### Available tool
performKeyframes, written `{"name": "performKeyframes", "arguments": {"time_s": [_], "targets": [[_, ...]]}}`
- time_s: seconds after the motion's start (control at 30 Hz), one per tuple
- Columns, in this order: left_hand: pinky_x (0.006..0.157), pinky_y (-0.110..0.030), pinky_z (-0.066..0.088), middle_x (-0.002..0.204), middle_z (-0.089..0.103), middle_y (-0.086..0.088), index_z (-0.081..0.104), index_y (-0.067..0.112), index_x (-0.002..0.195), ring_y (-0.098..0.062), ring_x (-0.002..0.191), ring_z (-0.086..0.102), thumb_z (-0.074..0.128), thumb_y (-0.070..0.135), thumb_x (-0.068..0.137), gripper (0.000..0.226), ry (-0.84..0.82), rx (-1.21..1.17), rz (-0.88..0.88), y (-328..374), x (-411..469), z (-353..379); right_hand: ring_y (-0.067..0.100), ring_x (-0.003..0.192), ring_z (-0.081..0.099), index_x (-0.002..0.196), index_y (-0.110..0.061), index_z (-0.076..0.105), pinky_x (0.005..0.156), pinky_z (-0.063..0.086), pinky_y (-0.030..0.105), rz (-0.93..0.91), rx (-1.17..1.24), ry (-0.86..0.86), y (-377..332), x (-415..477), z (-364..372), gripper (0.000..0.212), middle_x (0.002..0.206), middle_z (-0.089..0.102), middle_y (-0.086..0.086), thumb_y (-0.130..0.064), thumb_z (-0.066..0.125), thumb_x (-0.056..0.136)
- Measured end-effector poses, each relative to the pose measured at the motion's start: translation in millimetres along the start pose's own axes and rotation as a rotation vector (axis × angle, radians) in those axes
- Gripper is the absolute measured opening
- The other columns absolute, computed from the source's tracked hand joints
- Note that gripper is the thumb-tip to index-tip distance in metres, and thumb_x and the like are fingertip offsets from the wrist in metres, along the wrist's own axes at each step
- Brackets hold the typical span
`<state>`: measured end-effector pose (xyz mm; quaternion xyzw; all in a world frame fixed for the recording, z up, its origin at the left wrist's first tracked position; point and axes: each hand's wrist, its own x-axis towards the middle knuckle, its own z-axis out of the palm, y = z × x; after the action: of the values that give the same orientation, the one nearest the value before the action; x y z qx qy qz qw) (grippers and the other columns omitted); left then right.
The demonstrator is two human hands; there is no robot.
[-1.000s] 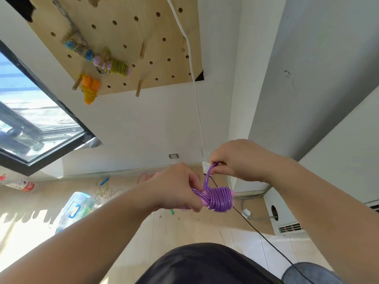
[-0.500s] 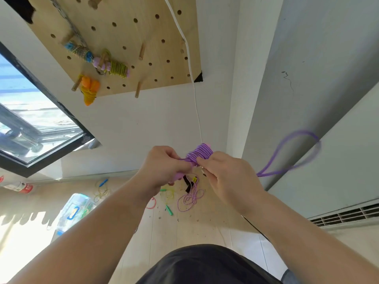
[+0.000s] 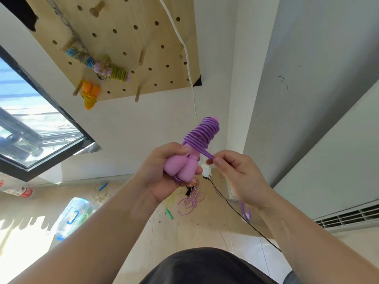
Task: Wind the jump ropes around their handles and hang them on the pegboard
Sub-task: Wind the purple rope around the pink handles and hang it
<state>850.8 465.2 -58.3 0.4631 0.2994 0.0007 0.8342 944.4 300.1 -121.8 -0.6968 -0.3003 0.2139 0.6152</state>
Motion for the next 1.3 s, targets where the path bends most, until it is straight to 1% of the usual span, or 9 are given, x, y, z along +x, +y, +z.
{"name": "performKeyframes", "arguments": {"time_s": [0.1,0.27,0.4,0.6,0.73,0.83,1.0,1.17,1.3], "targets": [[0.053,-0.036,0.051,0.094,0.060,-0.020,0.057,-0.002,0.114,-0.035,0.067,0.062,0.081,0.014,0.057,0.064,-0.173,0.019,-0.020,-2.3,-2.4,-6.0,0.005,0.064,0.049,0.091,-0.010,0.071,0.064,0.042,0.014,-0.016,0.191,-0.075,0.9,5.0,-5.0,0.010,0.069,0.058,-0.008,-0.006,0.064,0.097],[0.055,-0.035,0.053,0.098,0.052,-0.025,0.055,-0.015,0.115,-0.035,0.069,0.063,0.088,0.023,0.058,0.076,-0.459,0.158,-0.070,1.5,-4.8,-21.1,0.013,0.063,0.057,0.090,-0.023,0.074,0.063,0.050,0.028,-0.138,0.191,-0.290,0.9,5.2,-11.9,0.017,0.070,0.063,-0.002,-0.007,0.068,0.090],[0.054,-0.035,0.055,0.083,0.059,-0.033,0.051,-0.020,0.097,-0.038,0.066,0.066,0.086,0.007,0.055,0.061,-0.509,0.373,-0.155,9.4,-9.9,-30.9,-0.001,0.060,0.058,0.073,-0.030,0.064,0.064,0.044,0.014,-0.043,-0.260,-0.563,-9.2,14.3,-26.4,0.036,0.063,0.063,-0.020,0.001,0.069,0.090],[0.057,-0.029,0.052,0.079,0.068,-0.031,0.068,-0.009,0.084,-0.022,0.062,0.066,0.081,0.002,0.066,0.025,-0.376,1.129,-0.226,-0.9,-13.5,-16.8,0.006,0.067,0.048,0.087,-0.020,0.070,0.067,0.040,0.030,0.092,-0.686,-0.968,-10.4,46.2,-24.1,0.012,0.072,0.057,-0.005,-0.030,0.069,0.095],[0.050,-0.024,0.044,0.052,0.060,0.006,0.067,0.015,0.062,-0.008,0.051,0.055,0.082,0.014,0.060,0.015,-0.133,1.443,-0.113,-34.5,0.3,-25.5,0.007,0.065,0.046,0.091,-0.023,0.075,0.065,0.039,0.026,0.123,-0.718,-0.789,-17.7,64.6,-21.8,0.019,0.074,0.059,0.004,-0.036,0.063,0.098],[0.050,-0.027,0.043,0.050,0.058,0.006,0.065,0.016,0.058,-0.012,0.050,0.053,0.081,0.017,0.053,0.017,0.112,1.378,-0.029,-41.6,16.6,-36.0,0.001,0.058,0.050,0.078,-0.027,0.065,0.056,0.035,0.016,0.055,-0.775,-0.661,-28.3,57.5,-1.7,0.024,0.066,0.058,-0.009,-0.031,0.059,0.101],[0.052,-0.029,0.041,0.049,0.059,-0.007,0.061,0.004,0.065,-0.020,0.046,0.049,0.080,0.010,0.052,0.024,0.344,0.993,0.039,-27.5,25.3,-37.3,0.019,0.069,0.057,0.082,-0.018,0.067,0.067,0.048,0.039,0.014,-0.738,-0.392,-25.6,30.0,29.9,0.028,0.075,0.064,-0.001,-0.031,0.052,0.102],[0.054,-0.036,0.040,0.061,0.062,-0.025,0.063,-0.007,0.083,-0.029,0.054,0.056,0.084,0.003,0.059,0.034,0.322,0.613,0.067,-13.1,25.6,-34.1,0.010,0.072,0.058,0.099,-0.021,0.072,0.071,0.049,0.034,-0.075,-0.431,-0.088,-12.5,8.0,28.9,0.014,0.078,0.067,-0.009,-0.024,0.058,0.101],[0.051,-0.032,0.043,0.069,0.061,-0.020,0.064,-0.004,0.089,-0.031,0.056,0.063,0.069,0.001,0.078,0.013,0.225,0.342,-0.031,-12.0,19.1,-26.8,0.011,0.073,0.060,0.101,-0.023,0.070,0.068,0.048,0.025,-0.194,-0.324,-0.027,3.8,-10.4,22.4,0.006,0.082,0.067,-0.009,-0.021,0.064,0.098]]}}
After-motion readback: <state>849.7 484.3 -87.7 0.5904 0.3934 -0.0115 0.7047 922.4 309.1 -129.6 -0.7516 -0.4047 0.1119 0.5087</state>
